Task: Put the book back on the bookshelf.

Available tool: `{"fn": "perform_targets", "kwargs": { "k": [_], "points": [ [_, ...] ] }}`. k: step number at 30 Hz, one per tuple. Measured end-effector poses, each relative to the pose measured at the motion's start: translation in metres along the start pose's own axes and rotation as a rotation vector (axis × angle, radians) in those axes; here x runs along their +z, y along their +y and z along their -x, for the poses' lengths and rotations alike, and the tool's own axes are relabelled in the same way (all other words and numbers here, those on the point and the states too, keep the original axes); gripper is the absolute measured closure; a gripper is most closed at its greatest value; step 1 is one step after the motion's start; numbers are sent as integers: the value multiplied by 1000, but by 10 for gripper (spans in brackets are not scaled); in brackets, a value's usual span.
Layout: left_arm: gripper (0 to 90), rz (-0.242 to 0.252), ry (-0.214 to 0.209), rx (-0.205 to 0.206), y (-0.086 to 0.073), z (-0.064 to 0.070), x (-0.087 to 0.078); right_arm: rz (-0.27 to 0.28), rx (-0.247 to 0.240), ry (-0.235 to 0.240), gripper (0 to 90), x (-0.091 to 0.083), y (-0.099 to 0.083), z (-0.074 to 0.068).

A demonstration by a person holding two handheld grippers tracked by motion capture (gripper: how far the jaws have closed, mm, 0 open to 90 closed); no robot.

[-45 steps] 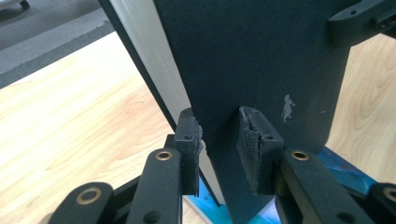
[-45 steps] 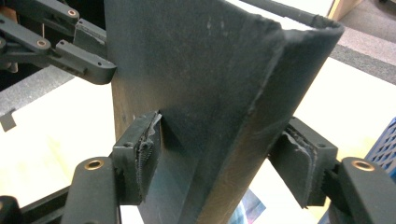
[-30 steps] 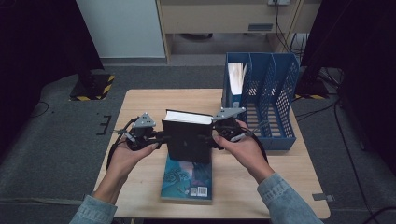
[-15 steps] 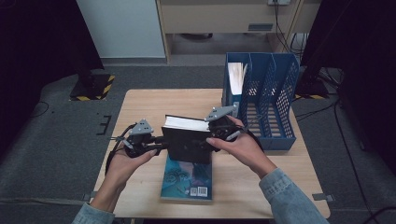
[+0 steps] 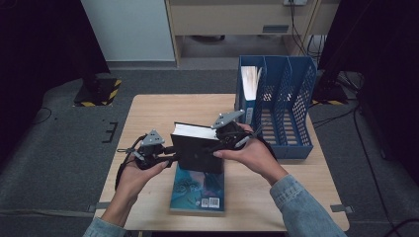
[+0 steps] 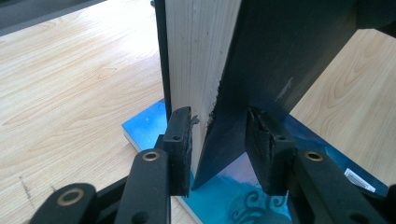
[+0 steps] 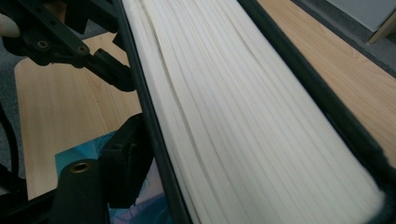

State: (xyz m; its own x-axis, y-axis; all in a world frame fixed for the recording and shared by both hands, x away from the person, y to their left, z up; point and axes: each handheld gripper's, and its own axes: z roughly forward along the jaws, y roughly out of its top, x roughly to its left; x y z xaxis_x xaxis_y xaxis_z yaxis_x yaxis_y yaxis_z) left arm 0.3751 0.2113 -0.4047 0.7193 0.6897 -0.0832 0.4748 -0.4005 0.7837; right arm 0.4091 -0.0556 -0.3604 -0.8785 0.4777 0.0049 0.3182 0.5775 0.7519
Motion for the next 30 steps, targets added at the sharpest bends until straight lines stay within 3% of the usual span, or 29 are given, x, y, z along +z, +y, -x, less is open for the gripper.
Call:
{"fn": "perform_targets", "kwargs": {
  "k": [4,9,16,20,25,30],
  "points": [
    [613,0,27,-8,2,-4,2,-7,-4,10,335,-2,0,-6],
    [604,6,11,-19,-1,-6,4,0,-15,0,349,-3,-1,-10],
    [570,7,15,-12,-4,-2,8,34,-24,-4,351,-2,10,-11],
    [534,13,27,-18,-7,-1,7,24,-34,-7,346,1,12,-12],
    [437,6,51,-24,-28,-1,6,17,-39,25,365,5,12,-13],
    [413,-22,89,-50,-48,-12,8,16,-36,43,414,5,12,-11]
  ]
}}
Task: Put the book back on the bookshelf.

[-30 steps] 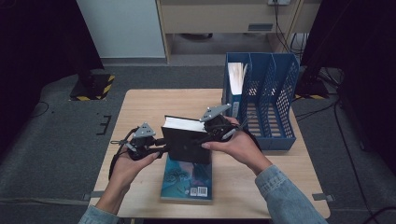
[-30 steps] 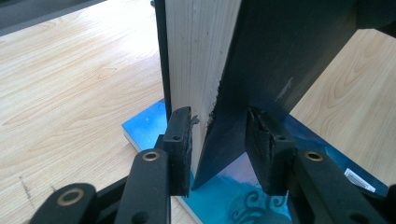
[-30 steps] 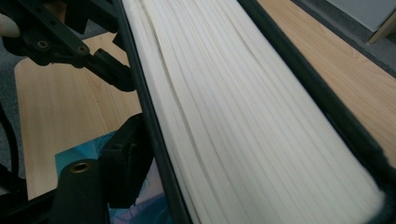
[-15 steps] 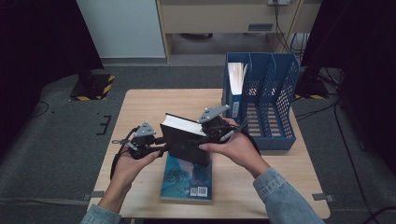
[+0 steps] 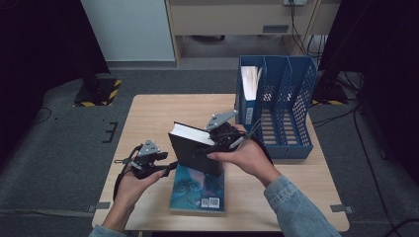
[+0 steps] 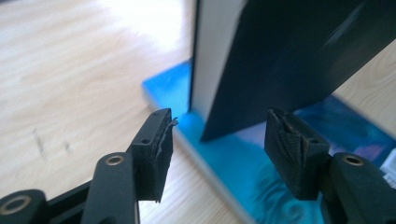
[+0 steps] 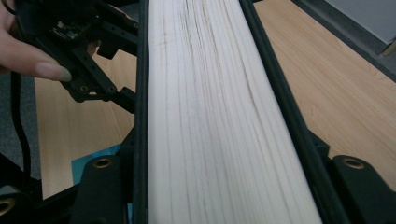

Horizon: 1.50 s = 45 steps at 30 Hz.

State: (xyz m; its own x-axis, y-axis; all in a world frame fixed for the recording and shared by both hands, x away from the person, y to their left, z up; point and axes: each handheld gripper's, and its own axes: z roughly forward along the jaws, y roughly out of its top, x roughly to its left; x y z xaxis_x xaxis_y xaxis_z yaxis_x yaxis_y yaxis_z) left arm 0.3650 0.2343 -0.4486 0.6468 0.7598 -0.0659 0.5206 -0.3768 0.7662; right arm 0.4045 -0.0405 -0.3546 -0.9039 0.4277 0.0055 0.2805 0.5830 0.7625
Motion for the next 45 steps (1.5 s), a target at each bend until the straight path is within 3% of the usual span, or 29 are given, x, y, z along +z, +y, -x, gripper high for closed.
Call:
{"fn": "perform_targets", "kwargs": {
  "k": [4,7,12,17,26,33,39,41,42,43,45],
  "points": [
    [382,-24,38,-3,-10,-12,-1,1,18,11,440,0,0,2],
    [361,-35,62,-27,-18,-25,-1,4,28,11,453,0,0,3],
    [252,-87,124,-48,-31,-44,2,17,52,17,479,-1,-2,6],
    [188,-122,131,-94,-43,-59,8,41,92,17,493,-2,-3,10],
    [87,-139,144,-129,-52,-69,15,74,201,7,507,-2,-2,21],
    [79,-154,153,-169,-57,-76,17,102,337,-1,512,-2,-5,34],
    [71,-172,144,-171,-59,-77,18,126,408,3,515,-2,-9,40],
    [69,-179,138,-166,-59,-77,19,144,466,5,517,-3,-11,43],
    [69,-184,137,-165,-60,-77,19,144,466,5,517,-3,-11,43],
    [69,-191,135,-164,-60,-76,20,159,507,2,518,-3,-13,47],
    [69,-206,132,-157,-60,-76,21,165,520,1,519,-3,-14,48]
  ]
}}
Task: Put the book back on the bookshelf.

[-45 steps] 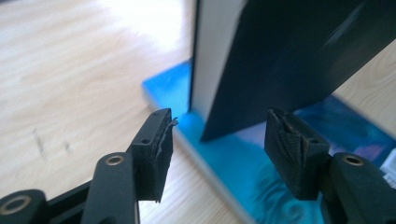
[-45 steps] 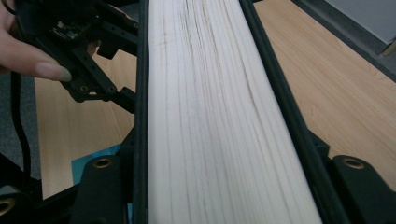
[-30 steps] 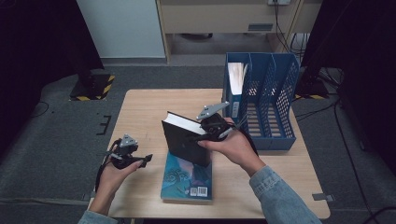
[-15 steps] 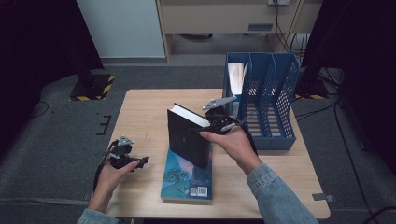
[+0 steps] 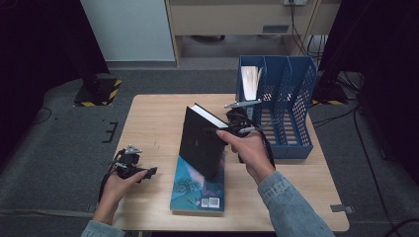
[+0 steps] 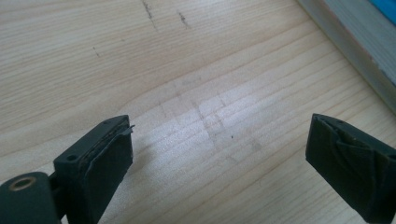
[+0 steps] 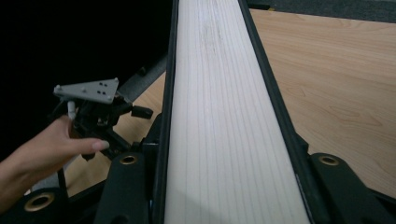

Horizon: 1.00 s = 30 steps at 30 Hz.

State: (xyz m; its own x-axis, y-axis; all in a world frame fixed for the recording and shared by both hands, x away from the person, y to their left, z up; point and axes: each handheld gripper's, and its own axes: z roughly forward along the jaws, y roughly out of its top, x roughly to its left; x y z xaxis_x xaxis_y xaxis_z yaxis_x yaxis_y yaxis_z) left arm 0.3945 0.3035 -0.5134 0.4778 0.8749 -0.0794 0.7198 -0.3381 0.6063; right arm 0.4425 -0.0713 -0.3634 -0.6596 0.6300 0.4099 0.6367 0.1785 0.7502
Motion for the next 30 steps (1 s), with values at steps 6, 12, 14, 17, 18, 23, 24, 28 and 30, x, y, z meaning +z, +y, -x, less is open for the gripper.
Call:
{"fn": "perform_targets", "kwargs": {
  "k": [6,12,14,17,18,23,24,28,30],
  "points": [
    [60,-26,-8,14,-1,1,4,30,10,-2,521,-5,4,-1],
    [47,-11,-21,2,-1,1,3,26,0,-9,521,-11,9,-6],
    [42,-13,-22,3,-1,1,4,31,3,0,522,-15,7,-6],
    [43,-18,-21,4,-2,1,5,29,6,3,522,-17,6,-5],
    [42,-18,-21,0,-2,1,5,30,10,3,523,-18,5,-4],
    [41,-31,-17,-2,-3,0,6,34,9,-6,523,-22,2,-3],
    [39,-32,-16,2,-4,0,6,34,9,-5,523,-23,1,-3],
    [33,-28,-10,12,-4,1,7,40,12,-5,523,-30,-3,-1],
    [29,-26,-5,17,-5,1,7,45,13,-6,523,-33,-5,0]
  ]
}}
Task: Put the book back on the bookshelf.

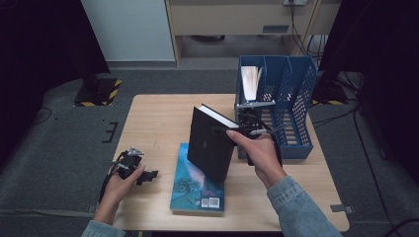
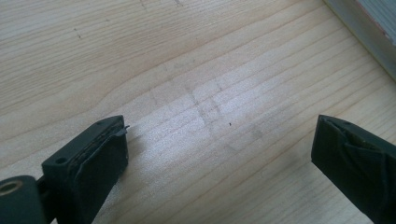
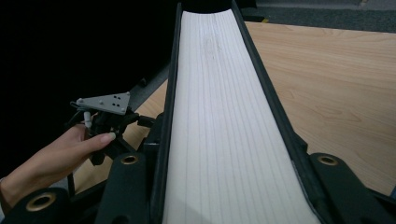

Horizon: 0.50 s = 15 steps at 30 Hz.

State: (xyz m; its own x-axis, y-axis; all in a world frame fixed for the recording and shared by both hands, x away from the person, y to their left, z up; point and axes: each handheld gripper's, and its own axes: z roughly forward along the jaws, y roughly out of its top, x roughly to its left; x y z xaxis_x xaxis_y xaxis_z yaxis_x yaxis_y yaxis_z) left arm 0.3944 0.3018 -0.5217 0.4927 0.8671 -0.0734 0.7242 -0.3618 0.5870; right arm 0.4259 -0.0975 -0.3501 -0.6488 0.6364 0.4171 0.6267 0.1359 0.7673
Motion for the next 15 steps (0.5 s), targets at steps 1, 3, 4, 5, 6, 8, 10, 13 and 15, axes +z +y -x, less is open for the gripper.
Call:
{"fn": "perform_targets", "kwargs": {
  "k": [1,3,4,5,6,8,10,13,15],
  "points": [
    [29,2,5,1,-1,0,0,0,0,0,523,0,0,0],
    [14,17,14,7,-2,1,2,2,5,1,523,-3,-3,1],
    [6,20,21,18,-3,1,2,3,6,3,523,-5,-5,1],
    [2,22,25,22,-3,2,3,3,8,3,523,-8,-6,2],
    [2,21,27,28,-3,3,3,5,9,4,523,-10,-8,2],
    [1,16,31,35,-3,3,3,7,11,2,523,-15,-12,3],
    [0,14,33,42,-3,3,3,13,12,0,523,-21,-17,4],
    [0,12,39,46,-3,5,4,22,18,-1,524,-31,-23,5],
    [0,11,45,52,-4,6,5,30,24,1,524,-38,-27,5]
  ]
}}
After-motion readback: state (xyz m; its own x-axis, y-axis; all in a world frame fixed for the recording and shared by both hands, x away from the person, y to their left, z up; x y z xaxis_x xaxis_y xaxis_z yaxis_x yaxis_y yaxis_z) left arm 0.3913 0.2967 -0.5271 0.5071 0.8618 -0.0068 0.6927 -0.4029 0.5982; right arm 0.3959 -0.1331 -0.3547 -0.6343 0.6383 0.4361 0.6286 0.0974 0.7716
